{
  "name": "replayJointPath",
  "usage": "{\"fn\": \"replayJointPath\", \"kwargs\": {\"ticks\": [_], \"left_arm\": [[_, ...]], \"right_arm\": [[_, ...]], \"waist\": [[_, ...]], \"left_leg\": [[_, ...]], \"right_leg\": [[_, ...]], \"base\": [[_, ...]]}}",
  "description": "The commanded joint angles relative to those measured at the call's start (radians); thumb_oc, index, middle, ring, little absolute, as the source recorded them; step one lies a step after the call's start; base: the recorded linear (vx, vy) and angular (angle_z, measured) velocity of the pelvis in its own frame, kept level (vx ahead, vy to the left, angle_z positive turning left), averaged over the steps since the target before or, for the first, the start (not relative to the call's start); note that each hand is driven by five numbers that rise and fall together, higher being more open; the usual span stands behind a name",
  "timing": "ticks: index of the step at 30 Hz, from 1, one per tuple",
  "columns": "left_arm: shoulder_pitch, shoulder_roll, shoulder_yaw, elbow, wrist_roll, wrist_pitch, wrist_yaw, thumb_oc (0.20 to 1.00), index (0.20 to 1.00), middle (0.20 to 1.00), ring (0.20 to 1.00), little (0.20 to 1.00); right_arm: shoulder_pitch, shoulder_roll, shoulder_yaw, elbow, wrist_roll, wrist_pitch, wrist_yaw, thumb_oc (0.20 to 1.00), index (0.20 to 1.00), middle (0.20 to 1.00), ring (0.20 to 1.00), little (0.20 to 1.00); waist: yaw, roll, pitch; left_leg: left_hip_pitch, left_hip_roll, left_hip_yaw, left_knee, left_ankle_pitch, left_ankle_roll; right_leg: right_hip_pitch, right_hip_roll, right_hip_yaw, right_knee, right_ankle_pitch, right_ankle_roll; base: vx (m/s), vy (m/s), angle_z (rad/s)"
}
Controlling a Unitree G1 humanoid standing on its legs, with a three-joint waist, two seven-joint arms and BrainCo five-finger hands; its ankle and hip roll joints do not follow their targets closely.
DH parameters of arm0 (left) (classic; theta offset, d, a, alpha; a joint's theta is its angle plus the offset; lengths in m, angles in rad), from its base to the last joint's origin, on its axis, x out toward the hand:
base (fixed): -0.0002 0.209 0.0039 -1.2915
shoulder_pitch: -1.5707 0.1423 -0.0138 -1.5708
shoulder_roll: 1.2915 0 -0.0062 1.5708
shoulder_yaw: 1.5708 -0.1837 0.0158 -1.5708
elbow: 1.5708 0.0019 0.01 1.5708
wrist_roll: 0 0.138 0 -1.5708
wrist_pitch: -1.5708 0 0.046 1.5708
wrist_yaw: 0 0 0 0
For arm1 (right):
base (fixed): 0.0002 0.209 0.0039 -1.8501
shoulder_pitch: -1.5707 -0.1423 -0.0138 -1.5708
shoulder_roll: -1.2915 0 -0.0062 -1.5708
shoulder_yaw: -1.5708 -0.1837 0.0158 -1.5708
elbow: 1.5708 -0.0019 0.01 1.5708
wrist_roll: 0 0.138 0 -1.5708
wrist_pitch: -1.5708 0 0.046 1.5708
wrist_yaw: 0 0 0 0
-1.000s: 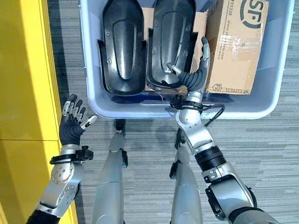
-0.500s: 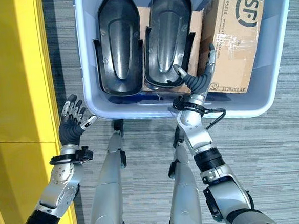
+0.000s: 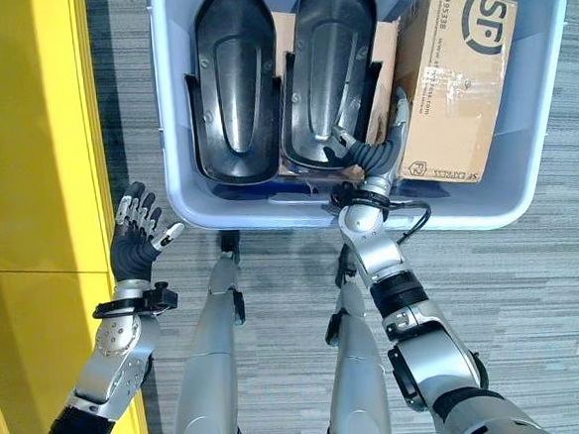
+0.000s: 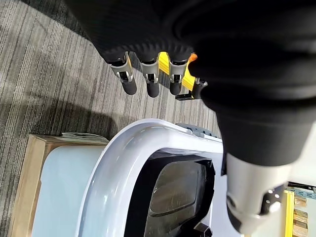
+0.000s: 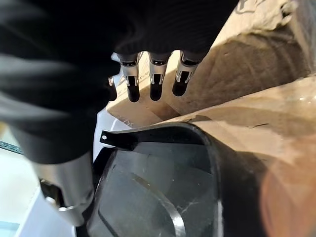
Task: Move parts from the plastic box to the shelf.
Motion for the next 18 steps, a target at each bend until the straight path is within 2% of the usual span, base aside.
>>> {"fn": "replayJointPath", "kwargs": {"ticks": [1, 7, 9, 12, 14, 18], "left_arm": [[0.068, 0.048, 0.004, -0.105, 0.018, -0.049, 0.003, 1.0, 1.0, 1.0, 1.0, 1.0], [0.061, 0.053, -0.014, -0.098, 0.005, -0.052, -0.001, 1.0, 1.0, 1.0, 1.0, 1.0], [0.057, 0.057, -0.028, -0.098, -0.008, -0.054, -0.012, 1.0, 1.0, 1.0, 1.0, 1.0], [0.051, 0.06, -0.035, -0.098, -0.015, -0.055, -0.016, 1.0, 1.0, 1.0, 1.0, 1.0], [0.037, 0.066, -0.043, -0.1, -0.02, -0.061, -0.021, 1.0, 1.0, 1.0, 1.0, 1.0], [0.028, 0.068, -0.046, -0.099, -0.022, -0.064, -0.022, 1.0, 1.0, 1.0, 1.0, 1.0]], "right_arm": [[-0.017, -0.046, -0.025, 0.011, 0.022, -0.019, -0.007, 1.0, 1.0, 1.0, 1.0, 1.0], [-0.11, -0.05, -0.03, 0.207, 0.099, -0.013, -0.011, 1.0, 1.0, 1.0, 1.0, 1.0], [-0.182, -0.06, -0.007, 0.349, 0.141, -0.002, 0.009, 1.0, 1.0, 1.0, 1.0, 1.0], [-0.221, -0.071, 0.007, 0.412, 0.152, 0.003, 0.021, 1.0, 1.0, 1.0, 1.0, 1.0], [-0.28, -0.091, 0.054, 0.51, 0.142, 0.023, 0.051, 1.0, 1.0, 1.0, 1.0, 1.0], [-0.316, -0.107, 0.118, 0.55, 0.083, 0.051, 0.07, 1.0, 1.0, 1.0, 1.0, 1.0]], "waist": [[0.023, 0.016, -0.016], [0.036, 0.025, -0.016], [0.046, 0.029, -0.016], [0.05, 0.032, -0.016], [0.058, 0.035, -0.016], [0.064, 0.033, -0.016]], "left_leg": [[0.005, -0.021, 0.036, 0.073, -0.131, 0.034], [0.001, -0.022, 0.037, 0.075, -0.132, 0.032], [-0.005, -0.023, 0.039, 0.079, -0.133, 0.033], [-0.006, -0.024, 0.039, 0.081, -0.133, 0.032], [-0.01, -0.025, 0.036, 0.086, -0.135, 0.033], [-0.014, -0.025, 0.033, 0.088, -0.136, 0.034]], "right_leg": [[-0.008, -0.043, -0.011, 0.151, -0.127, 0.004], [-0.013, -0.041, -0.012, 0.153, -0.129, 0.003], [-0.016, -0.041, -0.014, 0.153, -0.127, 0.002], [-0.016, -0.041, -0.014, 0.154, -0.127, 0.003], [-0.018, -0.042, -0.016, 0.155, -0.127, 0.003], [-0.019, -0.041, -0.016, 0.156, -0.128, 0.003]], "base": [[0.0, 0.0, 0.0], [0.0, 0.0, 0.0], [0.0, 0.0, 0.0], [0.0, 0.001, 0.02], [0.01, 0.001, 0.02], [0.0, 0.0, 0.0]]}}
